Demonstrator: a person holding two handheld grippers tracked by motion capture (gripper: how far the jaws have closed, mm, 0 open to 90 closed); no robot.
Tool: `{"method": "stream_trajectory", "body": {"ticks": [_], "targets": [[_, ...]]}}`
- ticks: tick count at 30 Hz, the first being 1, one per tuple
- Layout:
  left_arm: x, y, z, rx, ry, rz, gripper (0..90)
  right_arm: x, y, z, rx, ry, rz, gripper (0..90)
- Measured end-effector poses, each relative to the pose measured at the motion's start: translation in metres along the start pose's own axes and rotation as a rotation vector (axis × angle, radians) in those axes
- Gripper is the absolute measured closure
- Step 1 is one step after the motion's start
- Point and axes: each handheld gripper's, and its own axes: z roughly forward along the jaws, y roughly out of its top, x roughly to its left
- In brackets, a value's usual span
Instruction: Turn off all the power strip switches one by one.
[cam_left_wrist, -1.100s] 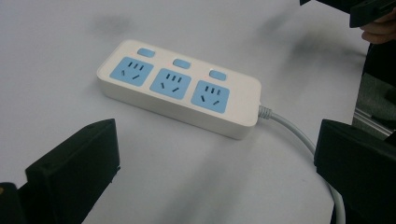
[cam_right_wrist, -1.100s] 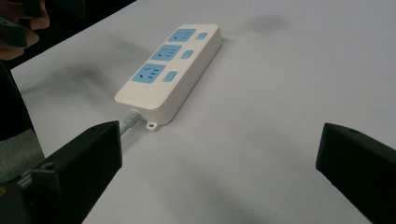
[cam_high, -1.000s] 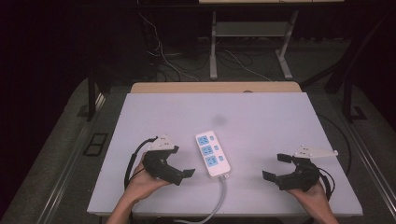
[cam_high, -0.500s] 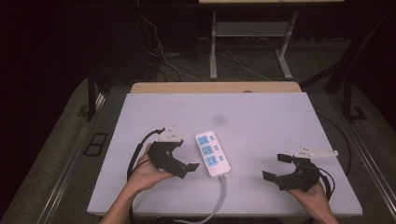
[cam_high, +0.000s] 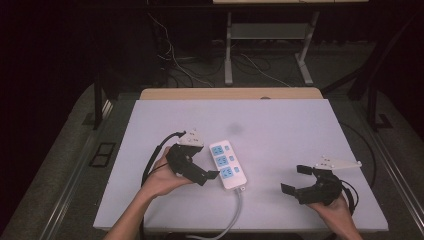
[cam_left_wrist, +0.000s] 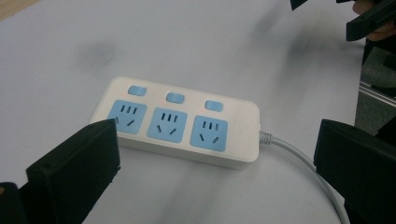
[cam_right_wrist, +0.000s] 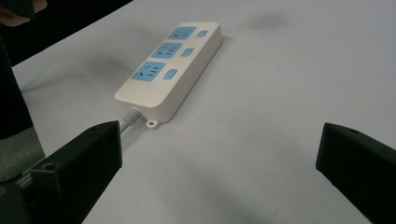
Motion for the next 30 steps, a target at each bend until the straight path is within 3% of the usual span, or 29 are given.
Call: {"method": "stream_trajectory", "body": {"ticks": [17,30], "targets": [[0.006,0.018,0.019,0.04,-0.025,0.031,1.3,0.0,-0.001,0.0,0.003,-0.01,-0.002,0.0],[0.012,0.029,0.027,0.043,-0.047,0.042,16.8,0.0,-0.001,0.001,0.011,-0.011,-0.005,0.0]]}}
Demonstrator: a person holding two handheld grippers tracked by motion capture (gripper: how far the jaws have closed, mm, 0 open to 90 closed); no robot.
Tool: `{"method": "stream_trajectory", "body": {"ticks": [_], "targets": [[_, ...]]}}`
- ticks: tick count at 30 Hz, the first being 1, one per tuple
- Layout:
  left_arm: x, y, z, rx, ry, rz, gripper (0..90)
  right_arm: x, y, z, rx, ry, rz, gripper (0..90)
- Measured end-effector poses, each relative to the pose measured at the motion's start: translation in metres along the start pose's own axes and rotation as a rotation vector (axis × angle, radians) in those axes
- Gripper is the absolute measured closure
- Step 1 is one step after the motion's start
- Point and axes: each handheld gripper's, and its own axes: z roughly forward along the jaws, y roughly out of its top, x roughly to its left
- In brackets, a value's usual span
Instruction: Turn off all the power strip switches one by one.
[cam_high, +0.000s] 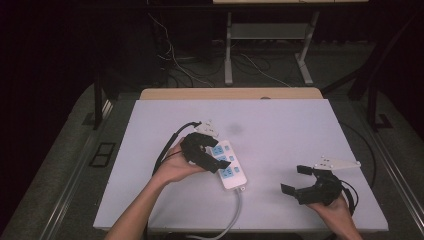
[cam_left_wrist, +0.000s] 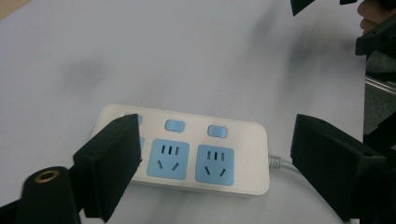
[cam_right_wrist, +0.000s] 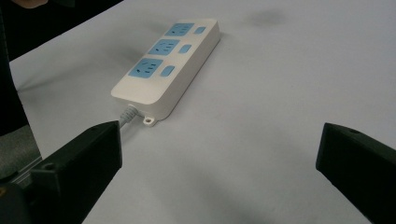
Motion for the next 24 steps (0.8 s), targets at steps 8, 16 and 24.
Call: {"method": "stream_trajectory", "body": {"ticks": [8,16,24], "targets": [[0.006,0.003,0.008,-0.003,0.0,-0.005,33.0,0.0,0.0,0.0,0.001,0.0,-0.002,0.0],[0.008,0.004,0.018,0.019,0.002,0.007,47.8,0.0,0.0,0.0,0.003,0.0,-0.002,0.0],[0.007,0.007,0.029,0.044,-0.036,0.021,60.8,0.0,-0.001,0.0,0.005,0.002,-0.001,0.0]]}}
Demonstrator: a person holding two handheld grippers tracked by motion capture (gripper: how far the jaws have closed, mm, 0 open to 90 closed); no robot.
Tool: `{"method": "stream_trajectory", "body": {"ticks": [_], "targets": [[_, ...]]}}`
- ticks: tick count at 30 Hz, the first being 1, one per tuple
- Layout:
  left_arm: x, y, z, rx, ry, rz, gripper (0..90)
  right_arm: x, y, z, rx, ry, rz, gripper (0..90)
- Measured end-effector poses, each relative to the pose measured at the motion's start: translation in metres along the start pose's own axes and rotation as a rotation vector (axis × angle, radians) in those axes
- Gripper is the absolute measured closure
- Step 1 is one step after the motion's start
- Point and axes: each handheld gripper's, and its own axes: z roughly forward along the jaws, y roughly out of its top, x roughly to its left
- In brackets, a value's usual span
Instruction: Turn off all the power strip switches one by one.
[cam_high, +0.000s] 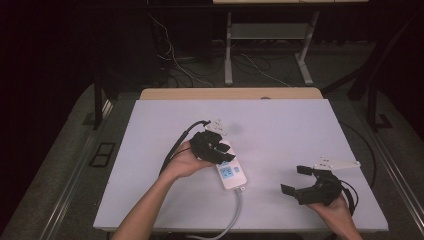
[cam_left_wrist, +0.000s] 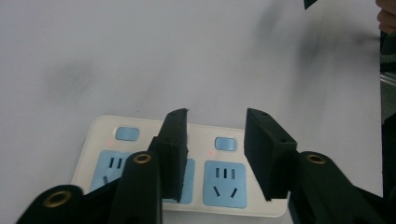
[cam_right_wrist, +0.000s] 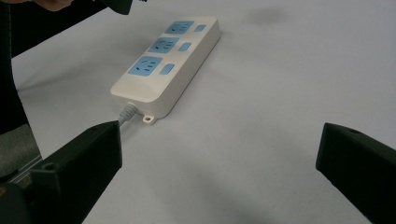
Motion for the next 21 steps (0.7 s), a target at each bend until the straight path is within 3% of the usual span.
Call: {"method": "stream_trajectory", "body": {"ticks": [6,12,21], "targets": [[0.0,0.002,0.009,0.032,-0.046,0.001,73.4,0.0,0.0,0.0,0.003,0.0,-0.001,0.0],[0.0,0.003,0.017,0.063,-0.056,0.008,85.0,0.0,0.0,0.0,0.003,0.001,-0.002,0.0],[0.003,0.002,0.028,0.084,-0.066,0.009,88.9,0.0,0.0,0.001,0.007,0.004,-0.005,0.0]]}}
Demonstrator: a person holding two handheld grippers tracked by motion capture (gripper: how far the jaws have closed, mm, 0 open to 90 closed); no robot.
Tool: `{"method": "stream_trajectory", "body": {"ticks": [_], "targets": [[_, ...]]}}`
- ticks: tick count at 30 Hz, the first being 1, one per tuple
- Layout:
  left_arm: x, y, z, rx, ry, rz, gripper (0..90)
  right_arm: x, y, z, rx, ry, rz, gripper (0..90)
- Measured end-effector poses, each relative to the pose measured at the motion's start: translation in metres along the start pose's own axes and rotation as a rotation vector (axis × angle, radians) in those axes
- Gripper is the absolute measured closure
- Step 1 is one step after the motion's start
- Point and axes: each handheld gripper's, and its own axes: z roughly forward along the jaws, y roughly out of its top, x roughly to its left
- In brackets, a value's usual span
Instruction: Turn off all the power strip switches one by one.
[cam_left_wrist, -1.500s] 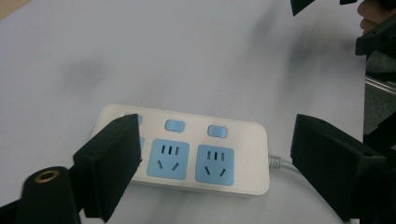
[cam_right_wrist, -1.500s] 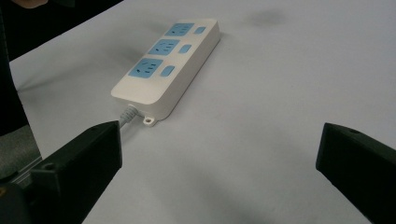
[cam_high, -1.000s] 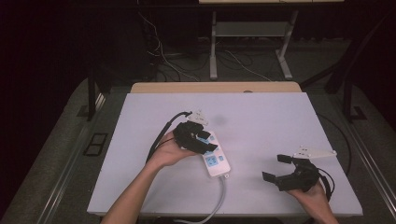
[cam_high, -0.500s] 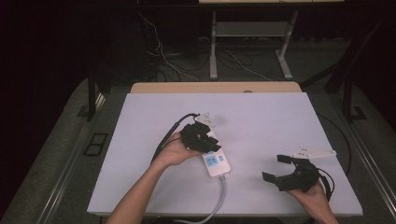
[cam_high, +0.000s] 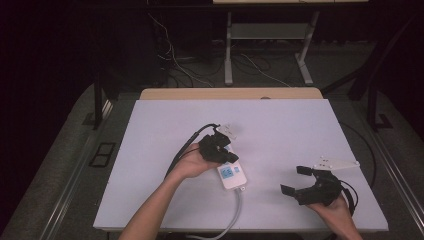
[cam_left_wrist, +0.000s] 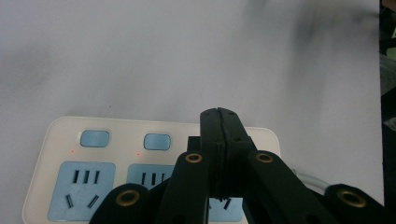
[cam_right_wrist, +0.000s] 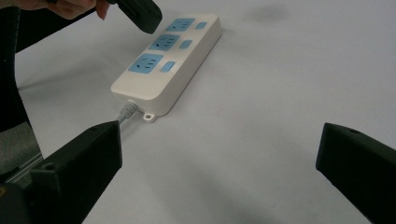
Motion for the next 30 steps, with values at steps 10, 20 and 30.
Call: {"method": "stream_trajectory", "body": {"ticks": [10,20,30], "targets": [[0.004,-0.001,0.01,0.011,-0.006,-0.006,88.9,0.0,0.0,0.0,0.007,0.001,0.0,0.0],[0.004,-0.002,0.019,0.031,-0.021,-0.006,88.9,0.0,-0.001,0.001,0.014,0.001,-0.001,0.0],[0.001,-0.005,0.026,0.055,-0.03,0.008,88.9,0.0,-0.001,0.002,0.019,0.001,-0.005,0.0]]}}
